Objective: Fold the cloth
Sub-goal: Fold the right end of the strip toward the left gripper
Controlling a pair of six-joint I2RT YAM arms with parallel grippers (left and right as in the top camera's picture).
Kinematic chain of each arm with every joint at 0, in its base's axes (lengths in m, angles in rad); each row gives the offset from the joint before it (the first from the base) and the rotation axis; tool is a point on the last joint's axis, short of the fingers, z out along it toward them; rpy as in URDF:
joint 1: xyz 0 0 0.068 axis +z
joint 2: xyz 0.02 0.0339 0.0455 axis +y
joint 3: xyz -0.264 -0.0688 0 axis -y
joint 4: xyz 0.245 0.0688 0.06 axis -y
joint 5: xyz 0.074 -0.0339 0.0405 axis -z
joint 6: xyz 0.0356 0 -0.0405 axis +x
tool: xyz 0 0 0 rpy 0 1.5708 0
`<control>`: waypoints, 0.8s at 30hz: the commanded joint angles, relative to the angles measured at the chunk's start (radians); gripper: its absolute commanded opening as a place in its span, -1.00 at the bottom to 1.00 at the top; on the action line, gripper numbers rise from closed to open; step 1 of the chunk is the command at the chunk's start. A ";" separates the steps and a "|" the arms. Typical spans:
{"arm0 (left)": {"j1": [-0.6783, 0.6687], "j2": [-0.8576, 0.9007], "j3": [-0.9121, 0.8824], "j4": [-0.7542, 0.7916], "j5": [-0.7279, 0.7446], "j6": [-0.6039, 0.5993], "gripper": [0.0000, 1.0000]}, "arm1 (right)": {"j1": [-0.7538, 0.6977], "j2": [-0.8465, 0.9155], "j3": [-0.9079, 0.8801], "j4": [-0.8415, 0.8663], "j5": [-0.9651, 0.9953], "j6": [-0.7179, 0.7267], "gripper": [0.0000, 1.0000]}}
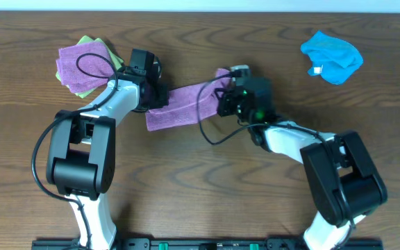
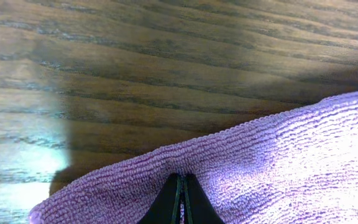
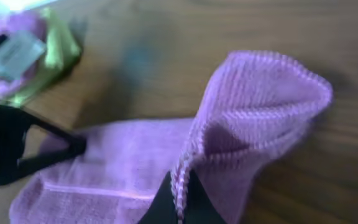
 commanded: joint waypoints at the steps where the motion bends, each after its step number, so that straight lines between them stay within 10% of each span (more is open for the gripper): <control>1: 0.007 0.029 0.005 0.005 -0.030 -0.008 -0.88 | 0.053 -0.021 0.077 -0.059 -0.024 -0.124 -0.97; 24: 0.057 0.029 0.134 -0.049 -0.056 0.008 -0.89 | 0.253 -0.021 0.141 -0.141 -0.039 -0.167 -0.97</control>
